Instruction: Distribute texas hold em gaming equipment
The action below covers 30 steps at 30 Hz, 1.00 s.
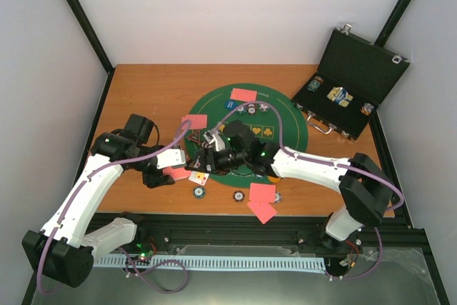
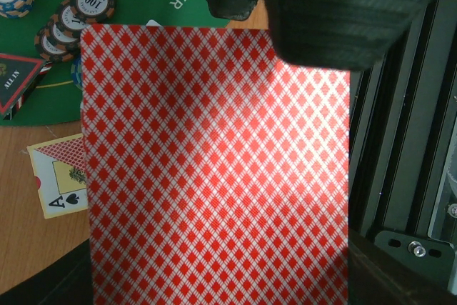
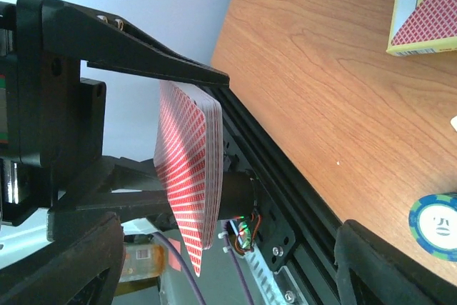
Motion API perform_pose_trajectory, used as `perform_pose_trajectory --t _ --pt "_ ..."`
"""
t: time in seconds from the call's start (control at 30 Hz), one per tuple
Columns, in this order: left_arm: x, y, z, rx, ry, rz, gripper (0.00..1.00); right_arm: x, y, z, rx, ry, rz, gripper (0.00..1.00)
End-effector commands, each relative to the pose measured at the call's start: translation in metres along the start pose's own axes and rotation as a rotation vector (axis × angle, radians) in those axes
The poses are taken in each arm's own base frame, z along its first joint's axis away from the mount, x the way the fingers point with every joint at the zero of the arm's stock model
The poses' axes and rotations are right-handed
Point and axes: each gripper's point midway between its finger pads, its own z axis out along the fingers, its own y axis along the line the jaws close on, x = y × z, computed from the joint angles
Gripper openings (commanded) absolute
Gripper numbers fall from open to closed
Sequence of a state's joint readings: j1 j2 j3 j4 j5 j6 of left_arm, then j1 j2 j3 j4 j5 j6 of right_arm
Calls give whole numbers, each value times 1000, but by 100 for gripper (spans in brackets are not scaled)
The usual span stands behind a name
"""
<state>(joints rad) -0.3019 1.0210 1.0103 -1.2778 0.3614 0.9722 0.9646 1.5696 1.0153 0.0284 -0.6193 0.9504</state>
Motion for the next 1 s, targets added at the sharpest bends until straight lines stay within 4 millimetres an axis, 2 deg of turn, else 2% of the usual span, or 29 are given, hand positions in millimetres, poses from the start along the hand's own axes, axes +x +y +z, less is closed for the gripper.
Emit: perform_pose_trajectory --t 0.0,0.33,0.47,0.67,0.8,0.97 --pt "-7 2 -5 -22 -31 33 52 -1 12 8 -43 9 -29 82" --pt "-9 3 -8 -24 -35 32 52 -3 14 45 -94 57 -13 84" --pt "-9 3 -7 -20 -35 32 52 -5 15 54 -128 61 -11 84" --pt "-9 3 -7 -18 -36 32 52 -5 5 61 -126 72 10 83" --pt "-10 3 -8 -21 -37 32 52 -4 -16 58 -78 74 48 79" --pt "-11 3 -10 -25 -41 36 52 0 -45 45 -24 68 99 68"
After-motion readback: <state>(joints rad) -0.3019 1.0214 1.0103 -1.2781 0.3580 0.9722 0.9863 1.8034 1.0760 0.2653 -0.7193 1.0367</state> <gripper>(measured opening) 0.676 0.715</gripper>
